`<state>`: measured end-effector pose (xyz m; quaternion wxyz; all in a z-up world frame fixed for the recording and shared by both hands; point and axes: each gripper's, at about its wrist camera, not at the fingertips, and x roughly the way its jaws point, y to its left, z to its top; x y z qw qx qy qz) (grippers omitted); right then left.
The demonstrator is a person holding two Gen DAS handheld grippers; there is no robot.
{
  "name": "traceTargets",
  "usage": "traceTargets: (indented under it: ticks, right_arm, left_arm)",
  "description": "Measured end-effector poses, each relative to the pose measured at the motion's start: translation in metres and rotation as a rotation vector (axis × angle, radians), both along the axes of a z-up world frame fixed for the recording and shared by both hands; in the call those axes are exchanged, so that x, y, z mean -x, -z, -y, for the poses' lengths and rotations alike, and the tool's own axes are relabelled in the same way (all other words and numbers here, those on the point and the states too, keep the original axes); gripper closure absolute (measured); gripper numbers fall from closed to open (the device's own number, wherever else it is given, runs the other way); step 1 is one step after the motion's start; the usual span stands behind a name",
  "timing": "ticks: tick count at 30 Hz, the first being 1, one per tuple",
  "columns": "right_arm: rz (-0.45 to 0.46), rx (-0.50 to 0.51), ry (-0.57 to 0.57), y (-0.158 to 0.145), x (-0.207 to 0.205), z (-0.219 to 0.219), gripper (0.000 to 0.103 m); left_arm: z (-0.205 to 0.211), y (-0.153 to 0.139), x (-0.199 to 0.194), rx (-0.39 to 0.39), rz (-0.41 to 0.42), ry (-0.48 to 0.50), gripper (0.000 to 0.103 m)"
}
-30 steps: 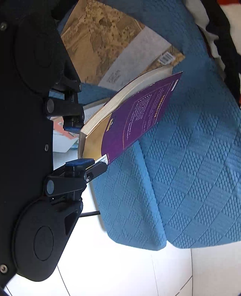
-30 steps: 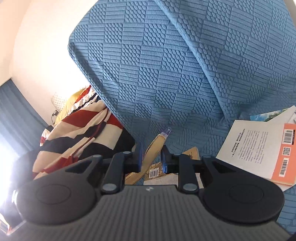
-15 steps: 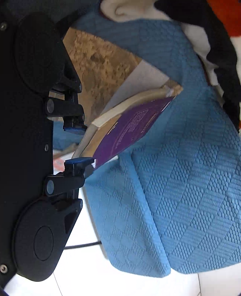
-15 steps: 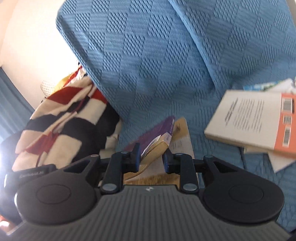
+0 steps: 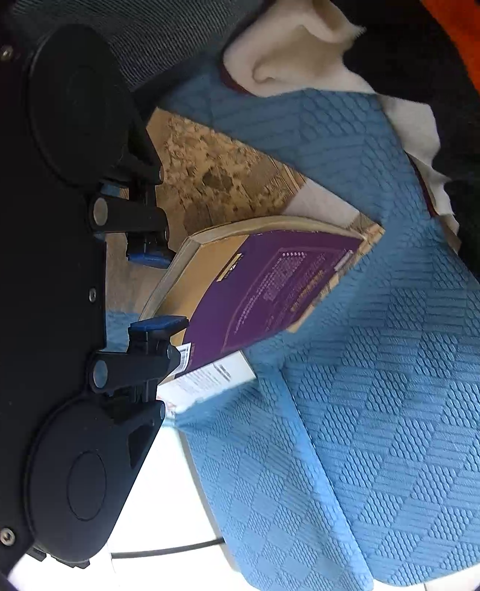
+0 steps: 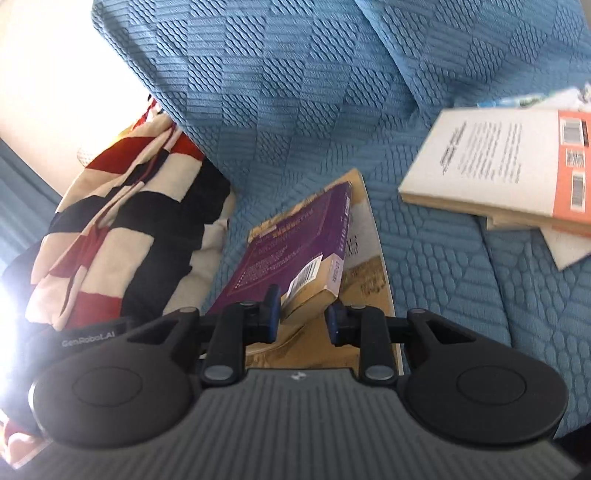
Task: Organize objects
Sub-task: 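Lower the purple book flat onto the tan paperback with both grippers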
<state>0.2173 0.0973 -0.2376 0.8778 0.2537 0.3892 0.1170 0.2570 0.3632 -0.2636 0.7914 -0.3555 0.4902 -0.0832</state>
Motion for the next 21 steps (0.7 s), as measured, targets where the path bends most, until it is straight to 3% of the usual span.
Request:
traceTargets:
  ticks: [4,10,13,15,17,19,21]
  right_arm:
    - [-0.055,-0.028,0.004,0.008,0.003,0.003,0.067]
    - [-0.119,-0.015,-0.014,0.008,0.011,0.009,0.066]
    - [-0.135,0.04,-0.012,0.005,0.018,0.018,0.066]
    - [-0.12,0.023,-0.026,0.0,0.024,0.023,0.065]
    - [-0.105,0.046,-0.024,-0.005,0.027,0.028,0.042]
    - [-0.084,0.073,-0.031,-0.008,0.029,0.029,0.036]
    - [-0.067,0.09,-0.052,-0.01,0.027,0.027,0.036]
  left_arm:
    - [0.001,0.002,0.002,-0.024,-0.033,0.007,0.077]
    - [0.0,-0.003,0.011,-0.093,-0.069,0.013,0.066]
    - [0.002,-0.01,0.022,-0.15,-0.059,0.025,0.062]
    - [0.003,-0.016,0.028,-0.17,-0.037,0.03,0.058]
    - [0.006,-0.024,0.03,-0.204,-0.012,0.04,0.054]
    - [0.009,-0.029,0.028,-0.227,0.02,0.051,0.051]
    - [0.011,-0.03,0.023,-0.249,0.031,0.055,0.049]
